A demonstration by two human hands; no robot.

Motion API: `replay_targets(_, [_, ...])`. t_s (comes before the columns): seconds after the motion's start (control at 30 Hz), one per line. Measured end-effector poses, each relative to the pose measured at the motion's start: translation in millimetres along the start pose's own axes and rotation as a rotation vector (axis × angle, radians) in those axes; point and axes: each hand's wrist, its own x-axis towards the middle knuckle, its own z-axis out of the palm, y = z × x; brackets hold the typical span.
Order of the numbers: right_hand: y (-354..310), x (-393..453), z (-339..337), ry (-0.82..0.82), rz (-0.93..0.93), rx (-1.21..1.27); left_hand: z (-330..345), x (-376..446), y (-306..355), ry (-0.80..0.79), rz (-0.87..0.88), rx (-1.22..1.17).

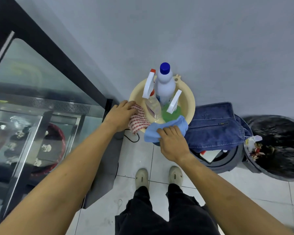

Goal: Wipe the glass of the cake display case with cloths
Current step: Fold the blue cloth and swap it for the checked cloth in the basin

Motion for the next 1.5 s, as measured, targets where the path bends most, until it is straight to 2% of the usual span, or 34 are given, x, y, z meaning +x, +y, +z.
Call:
replay_targets(0.23, [-63.2, 29.2, -15.4, 0.056, 0.191, 0.226, 1.6, 11.9, -22.0, -0.027, 0.069, -0.199])
replay_targets(0.33, [-93.2, 56.4, -19.8, -0.059, 0.408, 0.321, -4.5, 15.3, -26.5, -0.015, 0.082, -0.383])
replay_targets(0.43, [-103.7, 72.6, -16.8, -0.201, 0.561, 0.307, -10.5, 19.1, -26.6, 0.045, -0.009, -0.616])
replay_targets(0.57, [-103.0, 76.4, -10.9, -0.274, 0.524, 0.247, -3.9, 22.3, -28.9, 0.09, -0.185, -0.914])
replay_targets(0.67, [-99.7, 73.2, -5.4, -0.176, 0.465, 0.187, 1.1, 21.6, -30.6, 0.096, -0.257, -1.054])
replay_targets(0.73, [-101.1, 71.4, -2.1, -0.091, 0.453, 0.189, 0.1, 21.5, -32.0, 0.06, -0.299, -1.034])
replay_targets(0.83, [-104.3, 71.0, -2.1, -0.002, 0.446, 0.201, -2.8, 21.3, -40.0, -0.118, -0.379, -0.883])
replay_targets(0.93, [-103.5, 69.9, -6.9, 0.044, 0.433, 0.25, -3.3, 16.1, -50.3, -0.252, -0.415, -0.983])
replay_targets(1.03, [-101.8, 69.2, -16.6, 0.076, 0.416, 0.321, -7.6, 2.0, -48.4, -0.135, -0.363, -1.104])
replay_targets(1.1, [-105.5, 68.6, -29.2, 0.125, 0.388, 0.517, -16.6, -12.3, -42.5, 0.017, -0.338, -1.156])
replay_targets(1.23, [-121.3, 67.7, -63.2, 0.161, 0.461, 1.151, -46.9, -49.5, -34.4, 0.231, -0.3, -1.367])
replay_targets(1.3, [-132.7, 71.2, -81.9, 0.097, 0.52, 1.578, -69.7, -72.3, -35.4, 0.311, -0.287, -1.452])
replay_targets(1.37, [-146.9, 79.3, -104.6, -0.068, 0.523, 1.916, -92.2, -95.6, -39.3, 0.364, -0.3, -1.52])
replay_targets(1.43, [-167.7, 89.1, -132.2, -0.261, 0.408, 1.987, -116.6, -123.3, -44.5, 0.403, -0.332, -1.605])
replay_targets(1.5, [-194.0, 98.9, -162.5, -0.308, 0.315, 1.867, -139.8, -155.4, -50.1, 0.514, -0.387, -1.664])
